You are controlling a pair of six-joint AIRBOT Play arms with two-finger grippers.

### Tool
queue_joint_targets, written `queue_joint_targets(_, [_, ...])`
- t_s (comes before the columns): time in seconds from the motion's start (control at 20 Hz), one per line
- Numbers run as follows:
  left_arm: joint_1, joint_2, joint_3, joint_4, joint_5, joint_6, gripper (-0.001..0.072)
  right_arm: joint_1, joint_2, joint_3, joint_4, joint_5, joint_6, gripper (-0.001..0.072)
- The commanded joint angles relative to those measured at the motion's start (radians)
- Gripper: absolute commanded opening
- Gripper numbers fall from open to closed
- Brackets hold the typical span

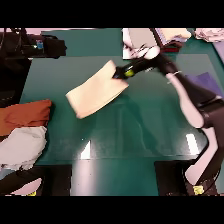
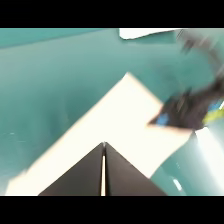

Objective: Fold the shirts.

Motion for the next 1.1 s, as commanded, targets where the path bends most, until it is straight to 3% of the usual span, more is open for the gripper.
queue_joint_targets(0.0, [-0.072, -0.001, 0.0, 0.0, 0.042, 0.003, 0.0029, -0.198, 0.152, -0.026, -0.158, 0.038, 0.055, 0.002])
queue_joint_targets(0.15, [-0.148, -0.002, 0.0, 0.0, 0.097, 0.011, 0.0029, -0.42, 0.277, -0.098, -0.274, 0.06, 0.089, 0.002])
queue_joint_targets(0.5, [-0.177, -0.002, 0.0, -0.014, 0.132, 0.007, 0.0029, -0.859, 0.408, -0.222, -0.285, -0.011, 0.091, 0.002])
queue_joint_targets(0.75, [-0.177, -0.002, 0.0, -0.015, 0.132, -0.003, 0.003, -0.922, 0.408, -0.191, -0.181, -0.06, 0.09, 0.002])
queue_joint_targets(1.05, [-0.177, -0.002, 0.0, -0.018, 0.116, -0.009, 0.0029, -0.847, 0.408, 0.033, -0.192, -0.064, 0.09, 0.002])
